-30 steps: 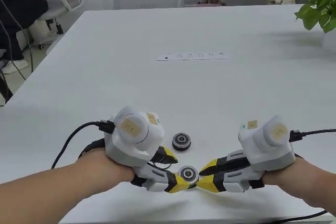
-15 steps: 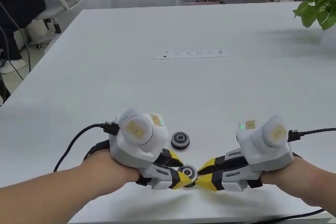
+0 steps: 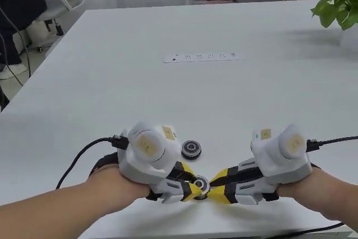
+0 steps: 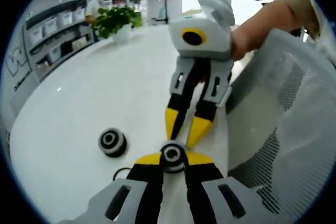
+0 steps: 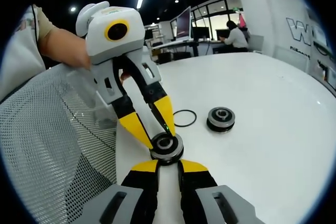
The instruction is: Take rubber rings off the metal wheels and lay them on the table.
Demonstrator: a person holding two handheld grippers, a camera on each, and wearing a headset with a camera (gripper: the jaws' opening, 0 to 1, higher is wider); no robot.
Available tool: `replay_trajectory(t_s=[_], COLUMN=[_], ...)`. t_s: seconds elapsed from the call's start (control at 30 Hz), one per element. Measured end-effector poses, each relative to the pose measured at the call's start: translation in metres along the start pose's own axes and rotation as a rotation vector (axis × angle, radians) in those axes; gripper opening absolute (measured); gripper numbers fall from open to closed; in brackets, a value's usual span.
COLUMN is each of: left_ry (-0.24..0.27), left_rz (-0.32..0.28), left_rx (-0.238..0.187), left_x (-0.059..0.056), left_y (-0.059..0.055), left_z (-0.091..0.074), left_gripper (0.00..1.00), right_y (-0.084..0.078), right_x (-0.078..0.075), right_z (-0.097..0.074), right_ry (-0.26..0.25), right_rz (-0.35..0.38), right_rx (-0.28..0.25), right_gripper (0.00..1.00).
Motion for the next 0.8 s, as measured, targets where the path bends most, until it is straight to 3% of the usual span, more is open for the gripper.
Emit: replay_trajectory(t_s=[0.3,0.5,0.67,0.8], left_ry=[0.029,0.042,0.044,0.044], left_rz=[0.006,0.009,0.012,0.015], left_rx=[-0.015,-0.022,-0.025,-0.027], left_x=[-0.0006,-0.0012,-0.0004,-0.0001], left_y=[-0.0008,-0.0011,-0.0008,-0.0012], left_z=[0.0011,-0.0002,-0.0002,0.0004], left_gripper=[0.15,0.14,0.14,0.14], right_y=[0.0003,0.0006,-0.0011,-0.0011], right_x=[0.0026,0.0028,0.0038,0.0028], right_z=[0.0014,0.001,-0.0007,-0.0011], right_ry=[-0.017,-0.029,-0.03,-0.035], right_rz=[-0.063,-0.04,-0.045,-0.012], right_rx=[0.021,0.035,0.053,0.046], right_gripper=[0.11,0.1,0.0,0.0])
Point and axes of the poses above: the centre of the closed fingertips' face, and the gripper's own axes: z roughly forward along the fingers, x roughly to its left, y roughly out of its top, the point moved 5 cm from there along -z, roughly backward along the fingers, and after that the axes turned 1 degree about -z, right-handed, at the moved point
